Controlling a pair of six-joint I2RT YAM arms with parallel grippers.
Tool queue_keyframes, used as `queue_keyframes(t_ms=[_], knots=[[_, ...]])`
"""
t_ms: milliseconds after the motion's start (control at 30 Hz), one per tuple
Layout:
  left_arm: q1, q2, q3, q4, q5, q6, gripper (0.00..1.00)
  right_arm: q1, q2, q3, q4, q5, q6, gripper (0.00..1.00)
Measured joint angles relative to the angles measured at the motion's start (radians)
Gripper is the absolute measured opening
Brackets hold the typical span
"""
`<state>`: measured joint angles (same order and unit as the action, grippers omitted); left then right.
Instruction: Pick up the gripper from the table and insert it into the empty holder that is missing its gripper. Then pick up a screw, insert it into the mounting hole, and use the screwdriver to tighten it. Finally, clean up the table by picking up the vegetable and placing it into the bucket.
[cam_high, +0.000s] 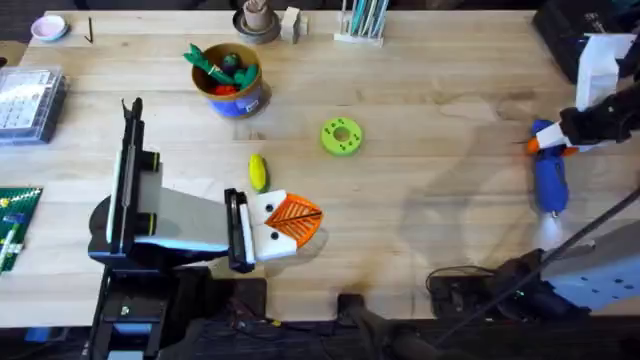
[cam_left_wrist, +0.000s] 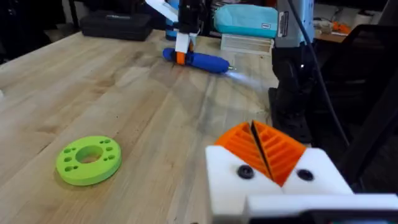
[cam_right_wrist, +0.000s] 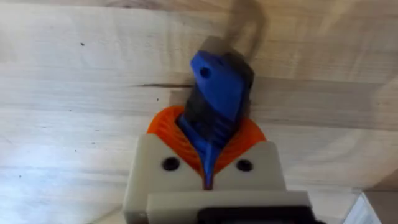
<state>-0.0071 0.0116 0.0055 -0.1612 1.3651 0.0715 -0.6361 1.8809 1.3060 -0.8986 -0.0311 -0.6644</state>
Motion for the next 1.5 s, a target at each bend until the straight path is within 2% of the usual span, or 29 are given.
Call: queue_keyframes(t_ms=[333,467,667,1100,1267,1367,1500], knots=[[0.000,0.000,0.000,0.000,0.000,0.000,0.004,0.000,-0.009,-0.002,-0.004,-0.005,0.018,0.024],[0.000,0.000,0.000,0.000,0.000,0.000,0.004,0.001,-0.079,-0.010,-0.006,-0.022,0.043,0.024],[0.000,0.000,0.000,0.000,0.000,0.000,0.004,0.022,-0.239,-0.010,-0.005,-0.070,0.088,0.024],[0.000,0.000,0.000,0.000,0.000,0.000,0.004,0.203,-0.585,-0.010,0.010,-0.158,0.162,0.024],[0.000,0.000,0.000,0.000,0.000,0.000,0.004,0.226,-0.750,-0.011,0.010,-0.232,0.171,0.023],[0.000,0.000,0.000,0.000,0.000,0.000,0.004,0.227,-0.854,-0.036,0.038,-0.264,0.186,0.023],[0.000,0.000,0.000,0.000,0.000,0.000,0.004,0.227,-0.996,-0.137,0.097,-0.307,0.217,0.023]])
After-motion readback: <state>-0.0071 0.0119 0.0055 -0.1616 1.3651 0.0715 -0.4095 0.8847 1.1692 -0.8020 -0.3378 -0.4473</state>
